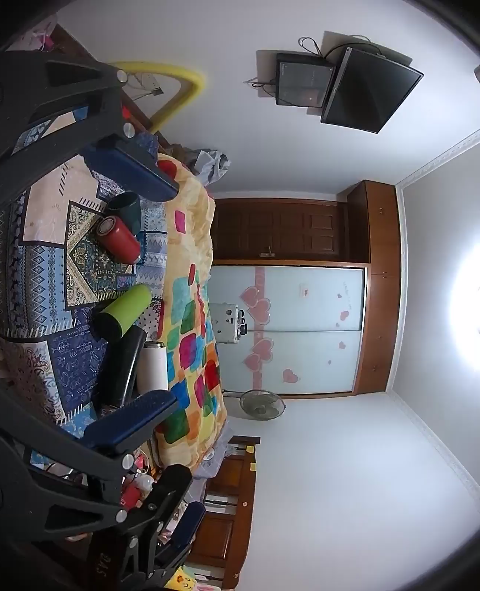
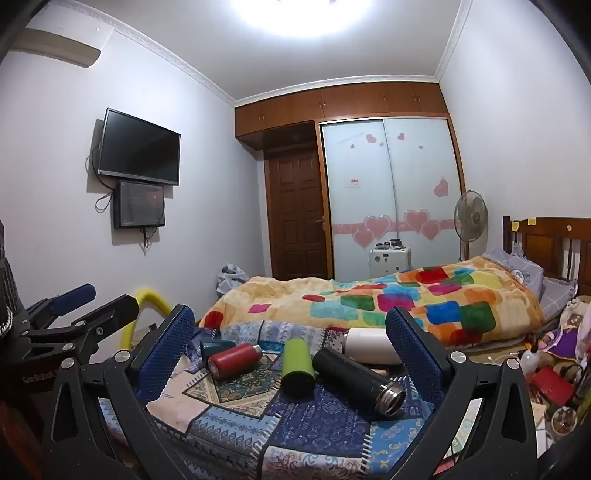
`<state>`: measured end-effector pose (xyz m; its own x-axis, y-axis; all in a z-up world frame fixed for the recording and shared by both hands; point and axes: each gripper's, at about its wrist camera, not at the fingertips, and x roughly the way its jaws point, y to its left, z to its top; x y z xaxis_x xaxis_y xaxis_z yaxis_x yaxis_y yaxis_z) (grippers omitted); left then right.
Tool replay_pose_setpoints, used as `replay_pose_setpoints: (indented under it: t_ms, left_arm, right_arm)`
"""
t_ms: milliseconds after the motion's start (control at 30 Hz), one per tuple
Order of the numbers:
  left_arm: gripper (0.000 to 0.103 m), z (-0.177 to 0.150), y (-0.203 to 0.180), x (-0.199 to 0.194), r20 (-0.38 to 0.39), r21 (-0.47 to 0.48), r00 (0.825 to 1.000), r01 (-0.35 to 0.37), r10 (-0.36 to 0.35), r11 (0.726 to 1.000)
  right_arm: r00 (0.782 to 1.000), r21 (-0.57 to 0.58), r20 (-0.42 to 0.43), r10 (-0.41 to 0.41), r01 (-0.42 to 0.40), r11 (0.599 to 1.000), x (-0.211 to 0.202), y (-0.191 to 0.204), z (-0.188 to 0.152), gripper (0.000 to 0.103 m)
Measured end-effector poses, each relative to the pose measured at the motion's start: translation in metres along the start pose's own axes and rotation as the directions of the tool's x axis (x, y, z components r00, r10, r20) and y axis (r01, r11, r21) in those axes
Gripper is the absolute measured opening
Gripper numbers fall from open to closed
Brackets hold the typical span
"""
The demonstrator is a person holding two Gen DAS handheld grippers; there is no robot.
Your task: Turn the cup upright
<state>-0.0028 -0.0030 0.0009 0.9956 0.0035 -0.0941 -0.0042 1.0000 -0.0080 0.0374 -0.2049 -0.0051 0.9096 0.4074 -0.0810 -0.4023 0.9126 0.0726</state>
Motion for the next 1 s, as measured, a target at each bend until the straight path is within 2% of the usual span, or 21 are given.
replay_pose_setpoints:
  t_ms: [367, 1000]
  left_arm:
    - [0.103, -0.001, 0.004, 0.006, -0.013, -0.017, 1.000, 0.017, -0.017, 1.000]
    - [0.103, 0.002, -0.001, 0.002, 0.018, 0.008, 1.000, 0.009, -0.009, 1.000]
  right_arm:
    - [1.000, -0.002, 0.005, -0.001, 0.001, 1.000, 0.001, 0.001, -0.003, 0.103]
    - [1.000, 0.000, 0.003, 0.001, -0.001, 1.000, 0.001, 0.000, -0.003, 0.103]
